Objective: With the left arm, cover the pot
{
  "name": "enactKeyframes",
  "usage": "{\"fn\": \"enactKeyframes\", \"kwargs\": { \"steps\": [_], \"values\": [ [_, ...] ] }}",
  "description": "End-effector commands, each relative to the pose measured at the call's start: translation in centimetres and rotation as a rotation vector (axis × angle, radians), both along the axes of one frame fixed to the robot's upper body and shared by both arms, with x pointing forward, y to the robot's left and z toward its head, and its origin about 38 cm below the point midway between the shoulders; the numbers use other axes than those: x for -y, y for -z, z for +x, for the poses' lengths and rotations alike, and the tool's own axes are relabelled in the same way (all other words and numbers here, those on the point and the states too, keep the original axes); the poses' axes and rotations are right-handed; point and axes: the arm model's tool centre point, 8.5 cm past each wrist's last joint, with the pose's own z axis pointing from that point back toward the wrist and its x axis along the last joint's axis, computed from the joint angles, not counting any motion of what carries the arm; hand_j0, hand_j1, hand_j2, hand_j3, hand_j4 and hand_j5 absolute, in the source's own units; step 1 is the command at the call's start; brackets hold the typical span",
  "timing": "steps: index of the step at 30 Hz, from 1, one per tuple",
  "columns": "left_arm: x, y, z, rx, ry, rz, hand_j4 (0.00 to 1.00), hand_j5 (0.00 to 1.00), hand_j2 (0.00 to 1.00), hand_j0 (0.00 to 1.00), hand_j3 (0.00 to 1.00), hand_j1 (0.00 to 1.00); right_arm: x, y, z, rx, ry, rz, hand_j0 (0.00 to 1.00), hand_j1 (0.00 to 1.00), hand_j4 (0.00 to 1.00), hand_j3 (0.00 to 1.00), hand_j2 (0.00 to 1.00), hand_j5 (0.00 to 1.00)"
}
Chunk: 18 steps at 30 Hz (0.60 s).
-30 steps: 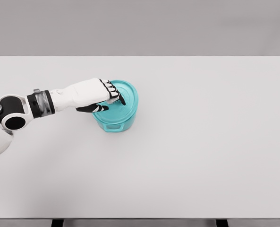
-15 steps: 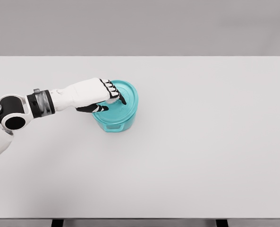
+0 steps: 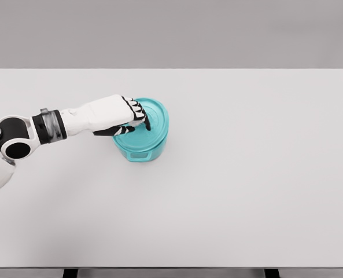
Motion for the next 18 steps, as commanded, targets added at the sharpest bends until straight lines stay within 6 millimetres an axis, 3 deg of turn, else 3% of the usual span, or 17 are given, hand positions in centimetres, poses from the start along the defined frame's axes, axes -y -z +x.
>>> {"fn": "enactKeyframes", "kwargs": {
  "steps": [1, 12, 18],
  "values": [
    [-0.04, -0.08, 0.01, -0.002, -0.002, -0.005, 0.56, 0.56, 0.56, 0.56, 0.56, 0.56, -0.02, 0.0, -0.04, -0.001, 0.0, 0.001, 1.0, 1.0, 1.0, 1.0, 1.0, 1.0],
    [-0.01, -0.03, 0.0, -0.002, -0.001, -0.003, 0.72, 0.72, 0.72, 0.72, 0.72, 0.72, 0.0, 0.0, 0.01, 0.0, 0.0, 0.0, 1.0, 1.0, 1.0, 1.0, 1.0, 1.0],
    [-0.07, 0.21, -0.1, -0.007, -0.002, -0.003, 0.76, 0.76, 0.76, 0.76, 0.76, 0.76, -0.02, 0.0, -0.04, -0.001, 0.0, 0.001, 1.0, 1.0, 1.0, 1.0, 1.0, 1.0]
  ]
}}
